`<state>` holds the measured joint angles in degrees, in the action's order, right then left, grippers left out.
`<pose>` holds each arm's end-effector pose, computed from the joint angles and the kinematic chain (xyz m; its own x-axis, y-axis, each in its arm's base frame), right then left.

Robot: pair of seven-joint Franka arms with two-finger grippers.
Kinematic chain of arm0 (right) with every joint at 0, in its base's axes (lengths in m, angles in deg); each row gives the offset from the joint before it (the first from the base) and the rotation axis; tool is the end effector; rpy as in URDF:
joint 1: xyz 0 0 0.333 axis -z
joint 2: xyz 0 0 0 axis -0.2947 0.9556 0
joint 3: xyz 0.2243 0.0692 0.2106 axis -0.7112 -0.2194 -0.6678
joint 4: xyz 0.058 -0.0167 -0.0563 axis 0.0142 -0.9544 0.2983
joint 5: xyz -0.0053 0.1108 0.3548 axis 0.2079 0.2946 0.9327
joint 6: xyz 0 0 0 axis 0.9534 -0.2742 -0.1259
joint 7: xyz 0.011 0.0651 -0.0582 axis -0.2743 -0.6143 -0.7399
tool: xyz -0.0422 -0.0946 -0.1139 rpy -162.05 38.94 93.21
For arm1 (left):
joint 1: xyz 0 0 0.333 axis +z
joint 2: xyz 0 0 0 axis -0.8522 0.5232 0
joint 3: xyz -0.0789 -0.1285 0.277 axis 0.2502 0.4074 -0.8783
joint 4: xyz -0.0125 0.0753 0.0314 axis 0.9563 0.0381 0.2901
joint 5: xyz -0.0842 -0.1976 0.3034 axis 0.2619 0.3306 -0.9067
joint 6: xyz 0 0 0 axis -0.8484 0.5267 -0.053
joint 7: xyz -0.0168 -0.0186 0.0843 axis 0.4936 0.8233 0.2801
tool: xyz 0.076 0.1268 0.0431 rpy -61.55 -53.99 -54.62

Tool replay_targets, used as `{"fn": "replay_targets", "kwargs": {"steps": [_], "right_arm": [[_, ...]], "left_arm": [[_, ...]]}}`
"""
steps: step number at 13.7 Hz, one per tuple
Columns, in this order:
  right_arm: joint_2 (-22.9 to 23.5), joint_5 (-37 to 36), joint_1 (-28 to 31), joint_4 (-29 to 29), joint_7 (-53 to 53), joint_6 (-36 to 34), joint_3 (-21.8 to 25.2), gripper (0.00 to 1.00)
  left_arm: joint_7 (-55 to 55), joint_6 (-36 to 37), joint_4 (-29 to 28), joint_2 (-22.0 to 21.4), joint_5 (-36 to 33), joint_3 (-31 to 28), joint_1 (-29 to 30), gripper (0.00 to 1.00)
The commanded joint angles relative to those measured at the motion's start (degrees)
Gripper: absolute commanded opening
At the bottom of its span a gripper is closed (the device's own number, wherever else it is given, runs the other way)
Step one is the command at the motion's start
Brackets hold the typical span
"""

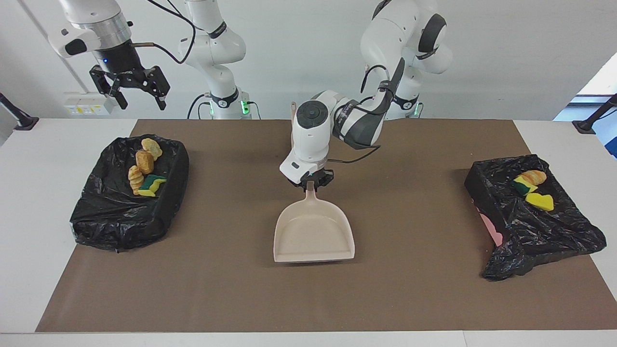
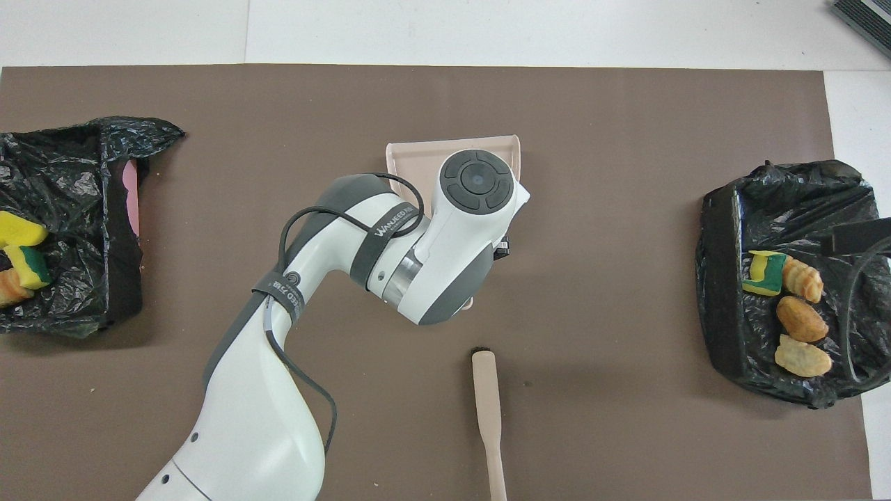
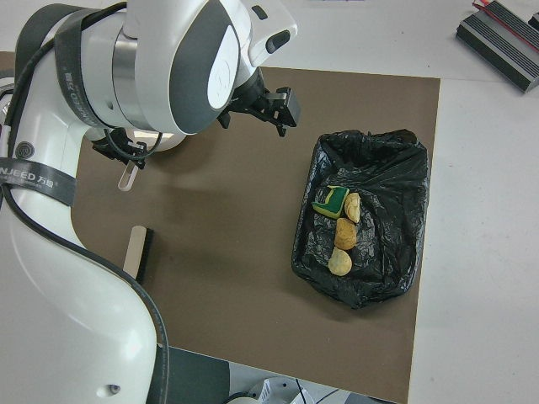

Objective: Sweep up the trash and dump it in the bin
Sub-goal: 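Bring the dustpan back and lower it onto the table with the left gripper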

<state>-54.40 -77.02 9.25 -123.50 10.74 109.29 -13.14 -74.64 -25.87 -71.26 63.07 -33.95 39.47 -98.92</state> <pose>0.4961 -0.0299 0.6271 0.9965 -0.0572 0.0605 -0.0568 -0.9984 -0.0072 0.5112 -0.4702 0.3383 0.9958 -0.0458 -0.0791 -0.0450 -0.9989 0.0113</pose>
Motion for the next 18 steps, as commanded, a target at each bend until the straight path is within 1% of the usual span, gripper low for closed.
{"fn": "replay_targets", "kwargs": {"steps": [1, 2, 4, 6, 7, 8, 10, 11, 12, 13, 15, 17, 18], "right_arm": [[-0.38, 1.03, 1.21, 0.16, -1.88, -1.48, -0.38, 1.0], [-0.47, 1.03, 1.21, 0.16, -1.79, -1.39, -0.38, 1.0], [-0.38, 0.95, 1.21, 0.16, -1.79, -1.04, -0.38, 1.0], [-0.38, 0.95, 1.21, 0.16, -1.88, -1.21, -0.38, 1.0], [-0.47, 0.95, 1.12, 0.16, -1.88, -1.3, -0.38, 1.0], [-0.47, 0.95, 1.12, 0.16, -1.88, -1.39, -0.38, 1.0], [-0.47, 1.03, 1.12, 0.16, -1.88, -1.39, -0.38, 1.0], [-0.47, 1.03, 1.12, 0.16, -1.88, -1.39, -0.38, 1.0], [-0.47, 1.03, 1.12, 0.16, -1.88, -1.39, -0.38, 1.0], [-0.47, 0.95, 1.12, 0.16, -1.79, -1.39, -0.38, 1.0], [-0.47, 0.95, 1.12, 0.16, -1.79, -1.39, -0.38, 1.0], [-0.47, 1.03, 1.12, 0.16, -1.79, -1.39, -0.38, 1.0], [-0.47, 1.03, 1.12, 0.16, -1.79, -1.39, -0.38, 1.0]], "left_arm": [[-0.21, -1.32, 1.04, 0.74, 3.06, -1.07, -2.25, 0.0], [0.14, -1.85, 0.78, 0.47, 4.46, -1.07, -2.25, 0.0], [1.28, -3.78, -2.64, -0.05, 6.4, -1.07, -2.42, 0.0], [4.96, -3.97, -5.11, -1.46, 5.8, -1.16, -3.03, 0.0], [5.5, -3.79, -5.99, -1.9, 5.71, -1.16, -3.04, 0.05], [5.42, -3.44, -6.17, -2.16, 5.71, -1.16, -3.04, 0.2], [5.06, -2.12, -5.64, -2.34, 4.92, -1.24, -3.04, 0.78], [4.98, -1.95, -5.73, -3.04, 4.92, -1.33, -3.04, 1.0], [4.89, -1.77, -6.43, -4.61, 4.92, -1.42, -3.04, 1.0], [4.89, -1.42, -7.91, -7.06, 4.92, -1.59, -2.69, 1.0], [5.41, 0.76, -11.77, -13.47, 4.83, -1.86, -1.81, 1.0], [5.33, 4.89, -14.68, -19.19, 1.42, -1.86, -1.02, 1.0], [5.5, 5.78, -16.44, -22.35, 0.62, -1.95, 0.11, 1.0]]}}
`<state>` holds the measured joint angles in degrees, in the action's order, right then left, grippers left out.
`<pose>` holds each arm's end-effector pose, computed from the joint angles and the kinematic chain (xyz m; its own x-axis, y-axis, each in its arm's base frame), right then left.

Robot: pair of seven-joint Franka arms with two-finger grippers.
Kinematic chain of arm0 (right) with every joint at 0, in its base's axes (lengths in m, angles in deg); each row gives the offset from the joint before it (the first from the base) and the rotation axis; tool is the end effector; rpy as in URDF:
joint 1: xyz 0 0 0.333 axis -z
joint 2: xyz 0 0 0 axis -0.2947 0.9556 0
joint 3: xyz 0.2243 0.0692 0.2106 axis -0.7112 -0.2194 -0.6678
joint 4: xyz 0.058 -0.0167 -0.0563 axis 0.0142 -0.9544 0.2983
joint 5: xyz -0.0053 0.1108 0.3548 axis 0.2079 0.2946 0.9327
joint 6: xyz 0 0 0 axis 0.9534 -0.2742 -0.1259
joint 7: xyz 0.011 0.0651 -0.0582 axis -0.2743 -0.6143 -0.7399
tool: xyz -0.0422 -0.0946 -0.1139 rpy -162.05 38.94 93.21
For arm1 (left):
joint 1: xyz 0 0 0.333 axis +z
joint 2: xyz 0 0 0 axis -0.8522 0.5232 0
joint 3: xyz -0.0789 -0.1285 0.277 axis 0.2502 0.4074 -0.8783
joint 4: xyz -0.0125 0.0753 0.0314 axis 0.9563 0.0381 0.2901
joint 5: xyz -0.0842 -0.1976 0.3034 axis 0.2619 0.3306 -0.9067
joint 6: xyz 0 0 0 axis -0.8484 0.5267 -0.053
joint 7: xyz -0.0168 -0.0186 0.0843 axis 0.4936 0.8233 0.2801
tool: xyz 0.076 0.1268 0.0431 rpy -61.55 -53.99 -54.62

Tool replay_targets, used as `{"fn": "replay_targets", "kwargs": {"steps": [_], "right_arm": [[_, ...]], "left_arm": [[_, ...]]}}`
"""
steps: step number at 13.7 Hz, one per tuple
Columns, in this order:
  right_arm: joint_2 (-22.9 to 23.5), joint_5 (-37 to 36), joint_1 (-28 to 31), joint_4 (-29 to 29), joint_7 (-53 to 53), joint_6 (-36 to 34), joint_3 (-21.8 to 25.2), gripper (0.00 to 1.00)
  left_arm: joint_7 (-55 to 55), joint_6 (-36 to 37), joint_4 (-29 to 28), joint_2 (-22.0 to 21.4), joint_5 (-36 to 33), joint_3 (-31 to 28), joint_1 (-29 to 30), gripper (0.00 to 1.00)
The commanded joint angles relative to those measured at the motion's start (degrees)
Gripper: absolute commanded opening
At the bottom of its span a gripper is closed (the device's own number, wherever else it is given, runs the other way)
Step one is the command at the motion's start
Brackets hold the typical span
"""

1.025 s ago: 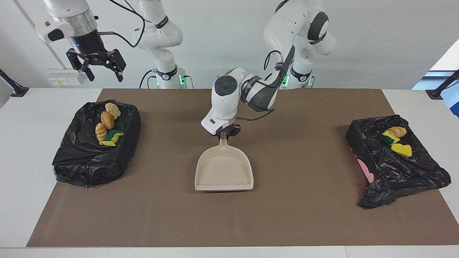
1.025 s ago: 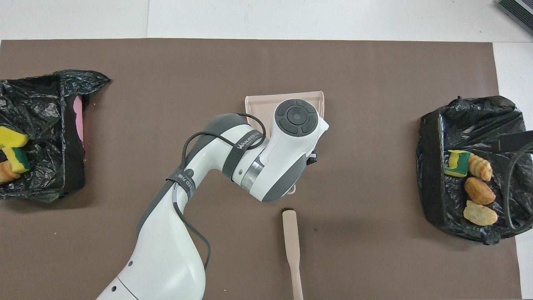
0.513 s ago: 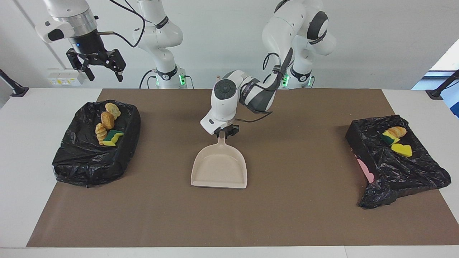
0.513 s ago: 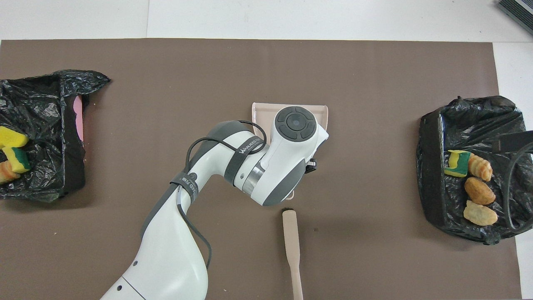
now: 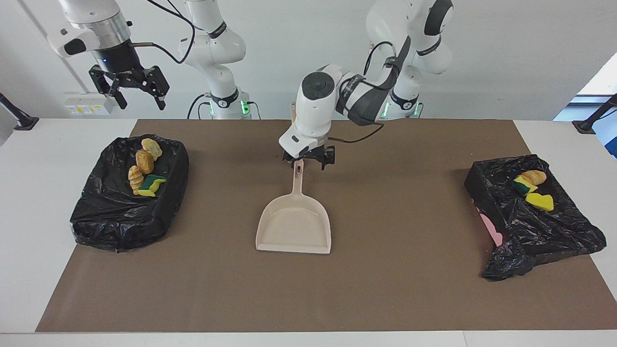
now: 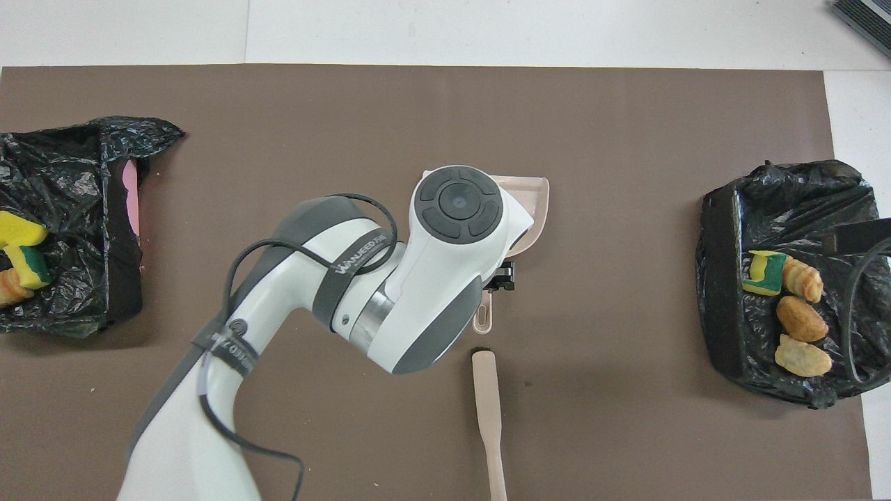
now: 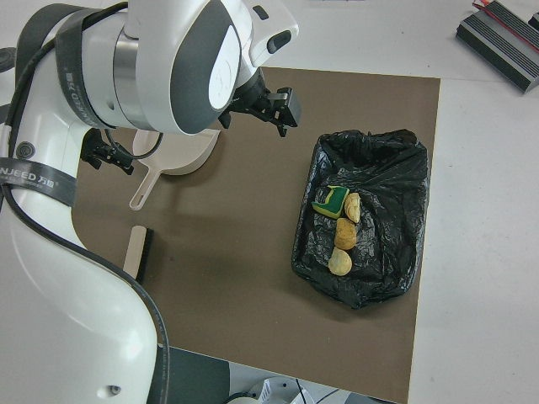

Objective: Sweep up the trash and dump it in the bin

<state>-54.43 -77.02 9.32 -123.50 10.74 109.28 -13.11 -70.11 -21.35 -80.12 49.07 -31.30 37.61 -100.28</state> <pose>0.4959 -0.0308 0.6273 0.9964 -0.0589 0.0608 -0.0586 -0.9983 -0.0073 0.4679 -0.4374 0.4258 0.9898 -0.1147 -0.0844 -0.1112 -0.9928 0.0449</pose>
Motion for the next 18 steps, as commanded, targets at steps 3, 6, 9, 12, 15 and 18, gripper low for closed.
{"fn": "replay_targets", "kwargs": {"steps": [3, 6, 9, 12, 15, 18], "right_arm": [[-0.43, 1.03, 1.05, 0.15, -1.79, -1.38, -0.41, 1.0], [-0.43, 1.03, 1.05, 0.15, -1.79, -1.38, -0.5, 1.0], [-0.43, 1.03, 1.05, 0.15, -1.79, -1.38, -0.41, 1.0], [-0.43, -0.1, 0.53, 0.07, -3.8, -1.12, -0.67, 1.0], [-0.43, -0.2, 0.44, -0.02, -5.73, -0.94, -0.67, 1.0], [-0.43, -0.11, 0.52, -0.11, -8.12, -0.85, -0.67, 1.0]], "left_arm": [[5.17, 2.49, -14.08, -19.86, -2.12, 0.0, 6.57, 1.0], [10.53, 9.42, -14.98, -25.68, -2.21, 0.0, 12.1, 1.0], [24.39, 12.68, -14.28, -29.64, -2.12, 0.0, 20.27, 1.0], [31.71, 16.62, -7.89, -29.04, -2.21, -0.08, 27.48, 1.0], [34.01, 25.23, -0.23, -25.8, -1.95, -0.43, 31.8, 1.0], [34.1, 32.0, 8.81, -19.83, -1.85, -0.44, 35.22, 1.0]]}}
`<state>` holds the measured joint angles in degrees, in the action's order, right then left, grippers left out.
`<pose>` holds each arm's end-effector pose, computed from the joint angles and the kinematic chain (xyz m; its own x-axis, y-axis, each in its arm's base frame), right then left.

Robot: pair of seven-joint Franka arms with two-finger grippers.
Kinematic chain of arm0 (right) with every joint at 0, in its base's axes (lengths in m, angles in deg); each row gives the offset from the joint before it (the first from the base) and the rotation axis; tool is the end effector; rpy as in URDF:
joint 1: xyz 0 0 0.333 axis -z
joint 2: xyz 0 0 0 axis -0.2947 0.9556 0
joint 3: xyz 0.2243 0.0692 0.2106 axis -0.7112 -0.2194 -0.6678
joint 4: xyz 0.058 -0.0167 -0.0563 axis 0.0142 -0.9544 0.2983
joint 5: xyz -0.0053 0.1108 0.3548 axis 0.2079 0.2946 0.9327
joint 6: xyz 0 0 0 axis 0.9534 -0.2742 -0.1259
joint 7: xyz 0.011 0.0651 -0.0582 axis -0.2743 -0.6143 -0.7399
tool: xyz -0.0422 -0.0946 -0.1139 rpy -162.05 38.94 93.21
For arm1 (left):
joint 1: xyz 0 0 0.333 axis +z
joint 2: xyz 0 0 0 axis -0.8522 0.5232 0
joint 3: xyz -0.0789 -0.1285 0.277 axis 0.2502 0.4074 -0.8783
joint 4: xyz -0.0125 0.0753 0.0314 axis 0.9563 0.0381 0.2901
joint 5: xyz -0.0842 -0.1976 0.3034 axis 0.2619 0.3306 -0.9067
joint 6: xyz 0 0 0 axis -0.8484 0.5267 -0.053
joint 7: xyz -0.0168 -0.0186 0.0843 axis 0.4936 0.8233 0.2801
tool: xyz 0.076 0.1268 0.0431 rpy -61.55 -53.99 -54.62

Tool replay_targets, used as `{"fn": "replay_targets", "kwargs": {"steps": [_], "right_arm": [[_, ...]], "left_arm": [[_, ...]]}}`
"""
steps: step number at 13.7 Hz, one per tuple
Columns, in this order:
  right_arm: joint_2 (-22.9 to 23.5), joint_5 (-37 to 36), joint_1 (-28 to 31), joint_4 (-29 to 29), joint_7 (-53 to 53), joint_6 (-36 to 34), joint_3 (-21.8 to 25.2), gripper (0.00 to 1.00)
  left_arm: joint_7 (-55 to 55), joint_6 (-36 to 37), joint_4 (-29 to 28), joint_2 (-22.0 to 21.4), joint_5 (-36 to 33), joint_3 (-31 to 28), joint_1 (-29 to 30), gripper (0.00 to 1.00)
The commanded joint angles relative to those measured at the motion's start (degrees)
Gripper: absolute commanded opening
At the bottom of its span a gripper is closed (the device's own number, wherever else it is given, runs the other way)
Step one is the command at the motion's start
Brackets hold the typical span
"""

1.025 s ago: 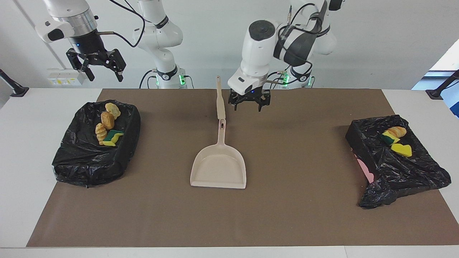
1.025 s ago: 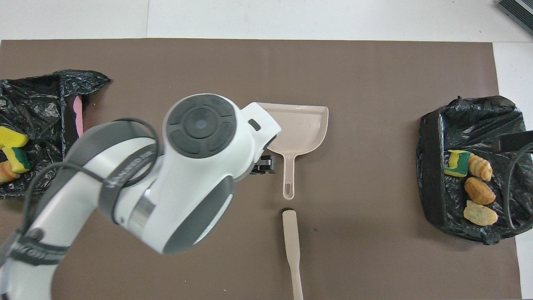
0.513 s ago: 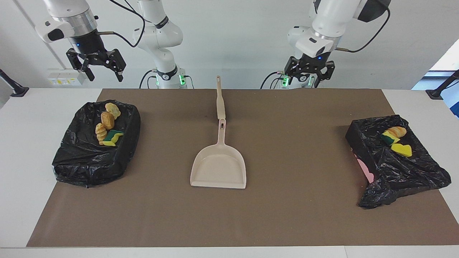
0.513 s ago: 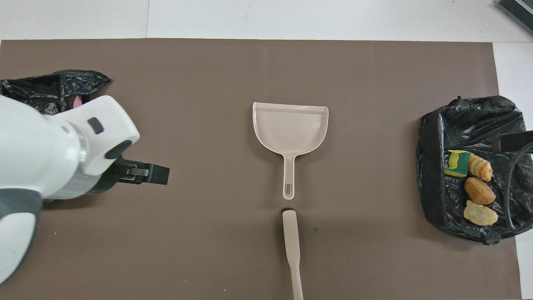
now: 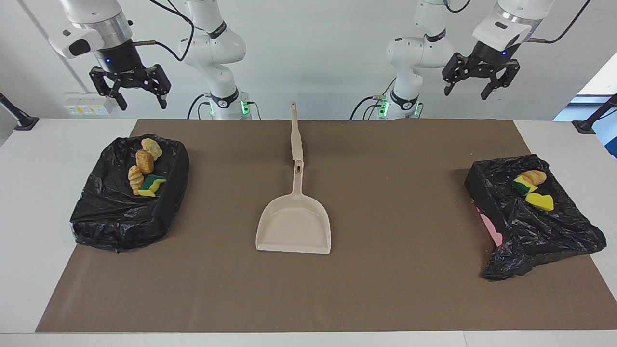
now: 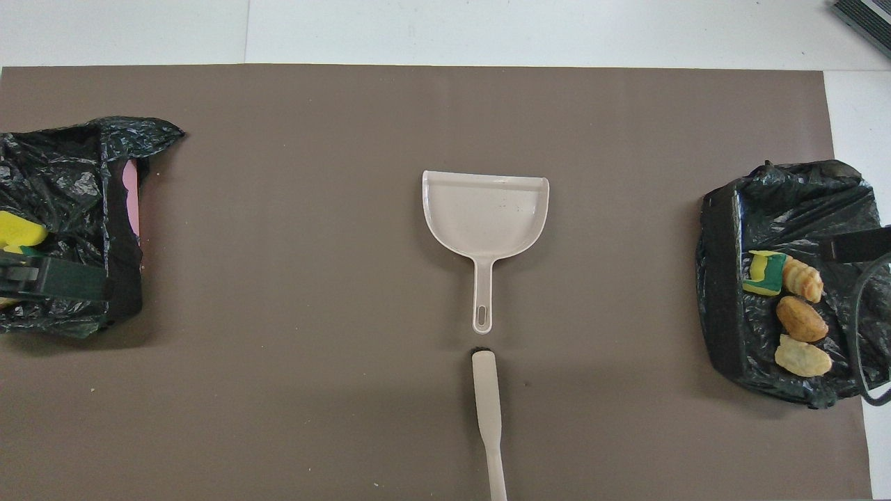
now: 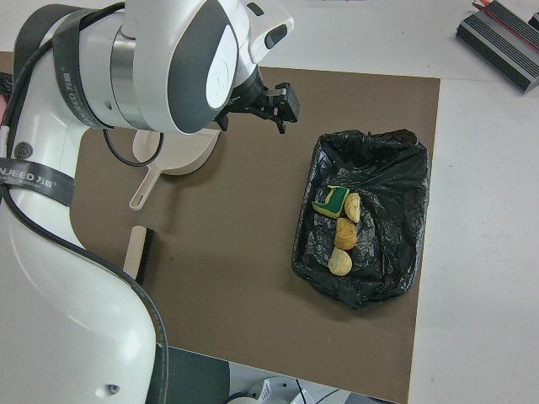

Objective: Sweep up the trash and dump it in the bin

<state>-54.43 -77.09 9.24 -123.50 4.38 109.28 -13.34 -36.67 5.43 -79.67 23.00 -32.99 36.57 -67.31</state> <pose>0.4960 -0.0282 0.6273 0.9965 0.0574 0.0612 0.0574 -0.9983 0.0011 0.4656 -0.0755 0.6482 0.9892 -0.1380 -0.0486 -0.1353 -0.9892 0.0563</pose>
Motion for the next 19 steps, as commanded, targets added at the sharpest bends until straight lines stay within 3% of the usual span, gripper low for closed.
{"fn": "replay_targets", "kwargs": {"steps": [1, 16, 19], "right_arm": [[-0.43, -0.12, 0.69, -0.11, -1.58, -0.76, -0.44, 1.0], [-0.78, -0.92, 0.78, -0.81, -0.18, -0.85, -0.36, 1.0], [-0.78, -0.92, 0.78, -0.81, -0.18, -0.85, -0.36, 1.0]], "left_arm": [[0.84, 6.3, 10.56, 7.57, -0.09, 0.69, 3.48, 1.0], [4.62, 3.67, 6.37, 3.9, -0.52, 1.22, 4.02, 1.0], [4.8, 0.44, 2.95, 2.06, -2.36, 1.48, 3.85, 1.0]]}}
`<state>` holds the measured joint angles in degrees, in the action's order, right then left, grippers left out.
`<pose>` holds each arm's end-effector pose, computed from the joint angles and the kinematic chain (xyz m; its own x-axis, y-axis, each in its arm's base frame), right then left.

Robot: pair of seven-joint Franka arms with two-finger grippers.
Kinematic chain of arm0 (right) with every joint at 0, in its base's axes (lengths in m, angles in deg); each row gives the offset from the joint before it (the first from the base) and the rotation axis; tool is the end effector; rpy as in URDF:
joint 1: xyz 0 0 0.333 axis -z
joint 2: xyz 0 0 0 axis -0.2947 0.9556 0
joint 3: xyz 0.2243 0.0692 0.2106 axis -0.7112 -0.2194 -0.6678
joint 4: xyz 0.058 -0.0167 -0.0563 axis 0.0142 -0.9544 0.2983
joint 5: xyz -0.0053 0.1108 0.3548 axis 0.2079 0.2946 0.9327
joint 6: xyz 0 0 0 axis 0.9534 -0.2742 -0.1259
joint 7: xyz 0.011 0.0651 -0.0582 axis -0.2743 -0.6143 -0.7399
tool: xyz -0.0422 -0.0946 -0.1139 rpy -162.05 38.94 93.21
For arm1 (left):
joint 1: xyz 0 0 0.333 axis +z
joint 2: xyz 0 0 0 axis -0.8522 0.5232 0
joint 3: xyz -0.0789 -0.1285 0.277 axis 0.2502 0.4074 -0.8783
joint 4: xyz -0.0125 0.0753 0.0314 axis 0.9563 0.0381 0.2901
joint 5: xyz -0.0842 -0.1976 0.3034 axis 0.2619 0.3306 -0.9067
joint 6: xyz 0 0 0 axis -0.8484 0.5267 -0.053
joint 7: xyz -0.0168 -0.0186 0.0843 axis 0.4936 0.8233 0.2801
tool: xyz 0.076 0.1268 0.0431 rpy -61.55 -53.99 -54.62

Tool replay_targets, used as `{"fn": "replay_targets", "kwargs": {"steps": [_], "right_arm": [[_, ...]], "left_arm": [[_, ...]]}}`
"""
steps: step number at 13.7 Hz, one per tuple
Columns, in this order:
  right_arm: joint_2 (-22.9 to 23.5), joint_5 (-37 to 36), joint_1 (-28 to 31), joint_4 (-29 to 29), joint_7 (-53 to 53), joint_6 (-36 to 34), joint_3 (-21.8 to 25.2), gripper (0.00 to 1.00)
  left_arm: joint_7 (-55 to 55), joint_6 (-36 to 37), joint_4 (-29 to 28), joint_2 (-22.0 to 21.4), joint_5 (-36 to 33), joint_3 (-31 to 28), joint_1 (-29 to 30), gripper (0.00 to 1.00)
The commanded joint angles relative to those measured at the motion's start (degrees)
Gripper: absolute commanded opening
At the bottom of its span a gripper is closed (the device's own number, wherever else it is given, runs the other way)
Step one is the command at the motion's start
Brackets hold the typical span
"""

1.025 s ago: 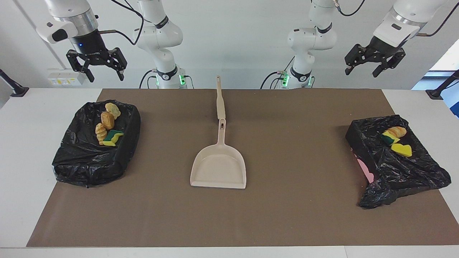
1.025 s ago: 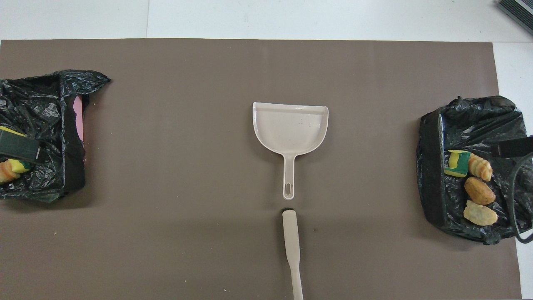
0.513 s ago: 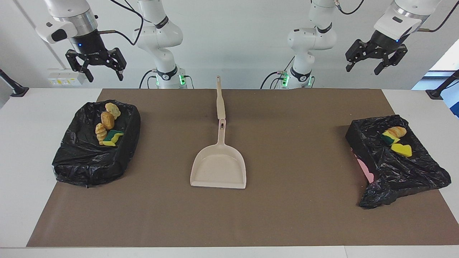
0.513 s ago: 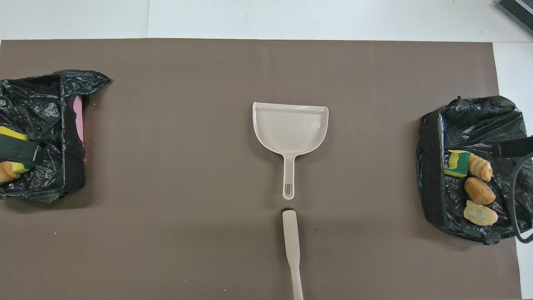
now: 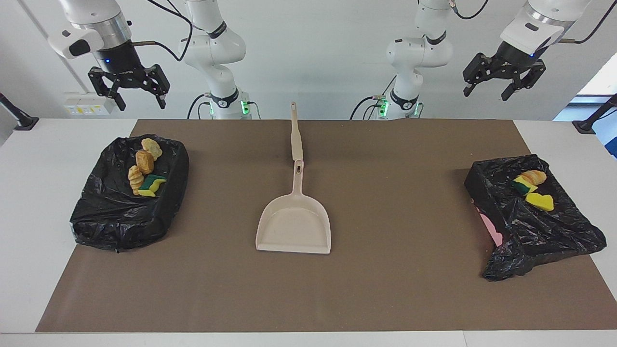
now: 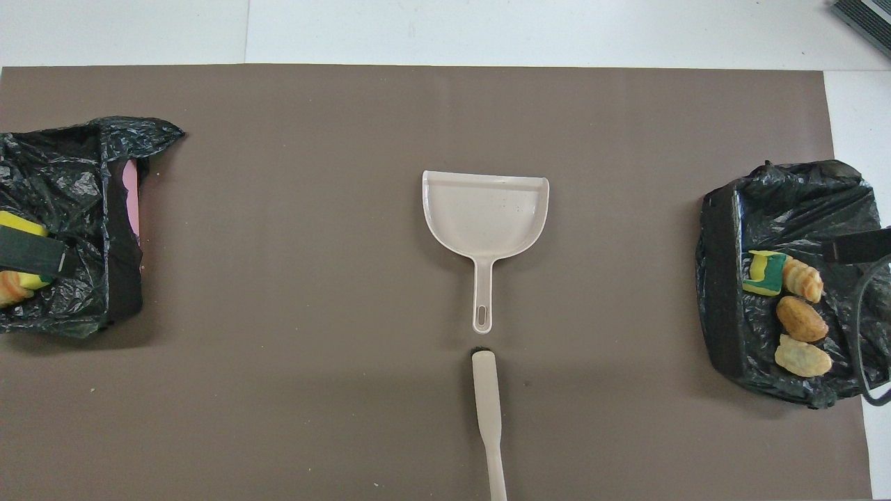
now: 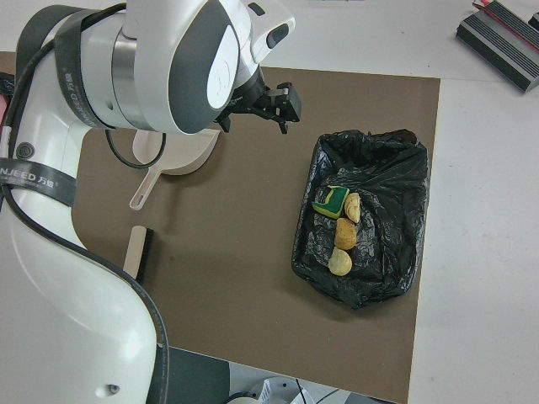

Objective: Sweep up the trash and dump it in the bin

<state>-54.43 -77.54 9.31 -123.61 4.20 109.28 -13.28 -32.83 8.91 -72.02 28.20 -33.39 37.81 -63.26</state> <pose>0.4959 -0.0306 0.6265 0.9966 0.0579 0.0584 0.0575 -0.9983 0.0087 0.4881 -0.0537 0.6551 0.9856 -0.1568 -0.0632 -0.1537 -0.9868 0.0517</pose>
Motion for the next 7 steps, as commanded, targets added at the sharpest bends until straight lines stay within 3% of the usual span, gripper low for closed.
{"fn": "replay_targets", "kwargs": {"steps": [1, 7], "right_arm": [[-0.78, -0.46, 0.71, -0.7, 0.0, -0.85, -0.41, 1.0], [-0.87, -0.38, 0.71, -0.7, -0.08, -0.85, -0.41, 1.0]], "left_arm": [[1.31, -4.29, -5.84, -3.85, -2.49, 0.41, -0.2, 1.0], [1.49, -4.48, -5.94, -3.86, -2.5, 0.5, -0.2, 1.0]]}}
